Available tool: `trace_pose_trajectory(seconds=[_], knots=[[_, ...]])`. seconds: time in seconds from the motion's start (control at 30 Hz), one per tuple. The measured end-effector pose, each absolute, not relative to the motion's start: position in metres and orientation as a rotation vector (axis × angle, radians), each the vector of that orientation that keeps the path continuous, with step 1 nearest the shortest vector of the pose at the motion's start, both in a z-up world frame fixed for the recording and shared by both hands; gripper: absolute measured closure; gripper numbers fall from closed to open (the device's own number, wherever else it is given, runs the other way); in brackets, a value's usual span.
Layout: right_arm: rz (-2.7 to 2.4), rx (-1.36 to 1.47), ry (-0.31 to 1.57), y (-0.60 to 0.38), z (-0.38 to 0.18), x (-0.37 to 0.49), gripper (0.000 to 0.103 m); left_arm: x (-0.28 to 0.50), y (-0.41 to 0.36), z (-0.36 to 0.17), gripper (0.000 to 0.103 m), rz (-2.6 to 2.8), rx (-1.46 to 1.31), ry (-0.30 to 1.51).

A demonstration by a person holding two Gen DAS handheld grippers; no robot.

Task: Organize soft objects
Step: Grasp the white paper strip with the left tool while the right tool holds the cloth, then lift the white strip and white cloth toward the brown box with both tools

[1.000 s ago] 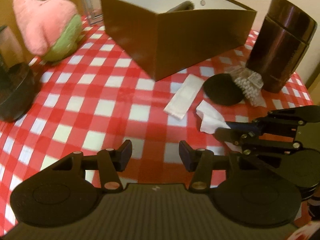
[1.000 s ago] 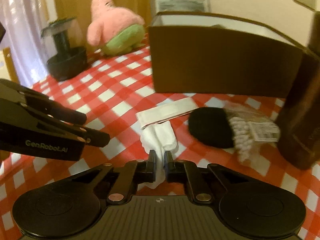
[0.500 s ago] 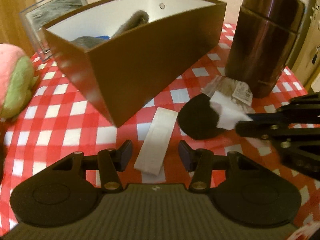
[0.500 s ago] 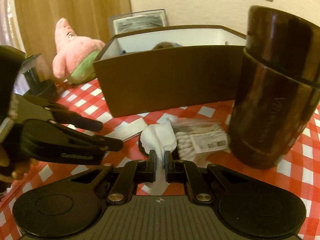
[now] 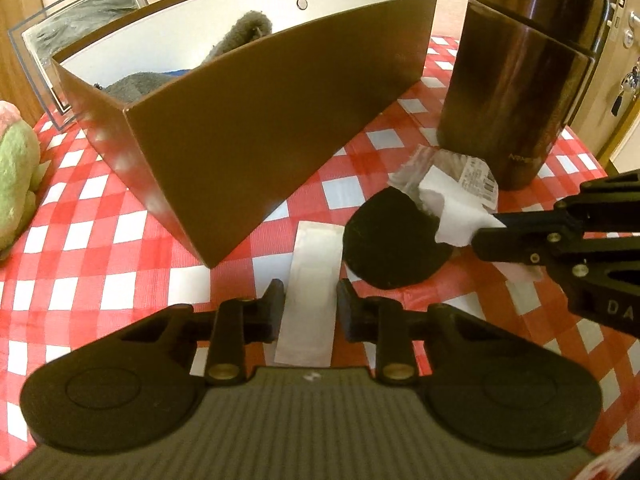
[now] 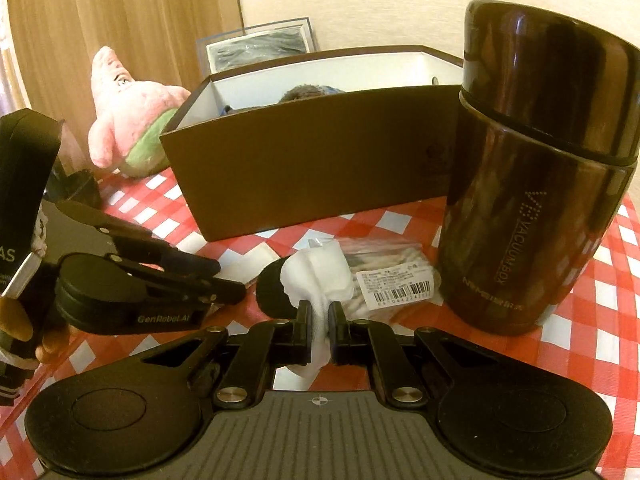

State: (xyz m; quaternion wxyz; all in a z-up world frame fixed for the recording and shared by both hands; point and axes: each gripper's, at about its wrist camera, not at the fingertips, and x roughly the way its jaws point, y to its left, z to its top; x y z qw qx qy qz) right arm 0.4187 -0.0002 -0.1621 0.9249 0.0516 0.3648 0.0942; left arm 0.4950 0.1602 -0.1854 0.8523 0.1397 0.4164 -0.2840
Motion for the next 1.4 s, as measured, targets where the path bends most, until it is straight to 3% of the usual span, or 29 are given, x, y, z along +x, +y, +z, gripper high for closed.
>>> trace_pose_trajectory(seconds=[0.67, 1.4], knots=[[0.225, 0.095, 0.694, 0.004, -0.135, 0.407, 0.095, 0.463, 0.187, -0.146, 0.078, -0.552, 0.214, 0.83], [0.243, 0.065, 0.589, 0.013, -0.084, 0.395, 0.095, 0.439, 0.203, -0.067, 0.078, -0.504, 0.151, 0.66]])
